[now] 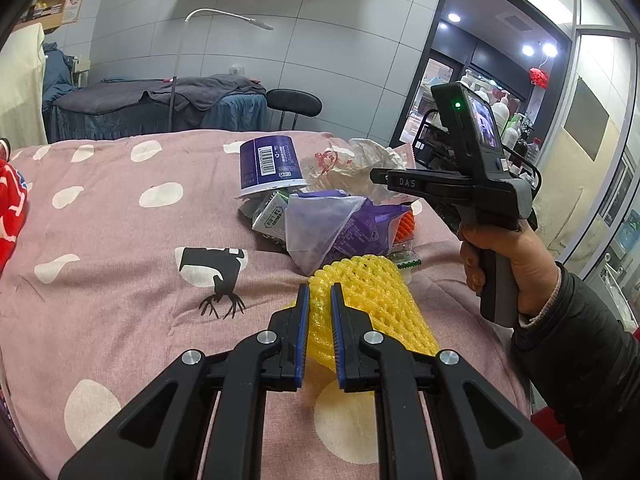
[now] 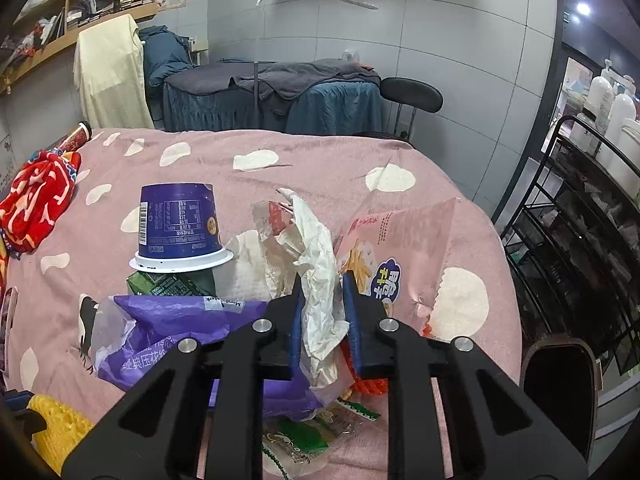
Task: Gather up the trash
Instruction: 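Lift the yellow net with the left gripper while the right gripper grasps white tissue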
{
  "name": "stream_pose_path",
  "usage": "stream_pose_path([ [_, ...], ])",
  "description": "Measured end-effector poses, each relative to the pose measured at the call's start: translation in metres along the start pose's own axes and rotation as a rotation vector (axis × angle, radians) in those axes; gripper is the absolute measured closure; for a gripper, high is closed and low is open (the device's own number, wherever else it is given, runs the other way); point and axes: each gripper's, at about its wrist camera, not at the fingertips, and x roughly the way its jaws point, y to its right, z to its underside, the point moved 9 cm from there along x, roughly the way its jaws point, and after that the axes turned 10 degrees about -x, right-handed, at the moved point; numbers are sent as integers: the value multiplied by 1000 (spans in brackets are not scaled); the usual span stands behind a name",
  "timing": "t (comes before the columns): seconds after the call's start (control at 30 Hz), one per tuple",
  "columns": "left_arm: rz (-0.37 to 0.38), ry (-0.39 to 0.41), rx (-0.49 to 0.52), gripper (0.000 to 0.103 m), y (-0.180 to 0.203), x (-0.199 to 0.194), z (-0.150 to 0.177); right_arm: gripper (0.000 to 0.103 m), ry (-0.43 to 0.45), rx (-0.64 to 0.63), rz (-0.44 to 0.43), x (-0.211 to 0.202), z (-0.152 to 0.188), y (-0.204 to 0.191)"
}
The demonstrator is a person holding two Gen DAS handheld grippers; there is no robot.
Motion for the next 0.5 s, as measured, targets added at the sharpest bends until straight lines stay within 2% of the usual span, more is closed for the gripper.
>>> stream_pose_path([
  [0.2,7,5,16,92,6,-2,-2,87,78,7,8,-26,-14,5],
  [0.37,24,11,42,92,18,-3,-6,87,157,34,23,-62,-31,22],
  [0.5,58,16,68,92,35,-6,-8,87,208,69,43,-93,-32,41],
])
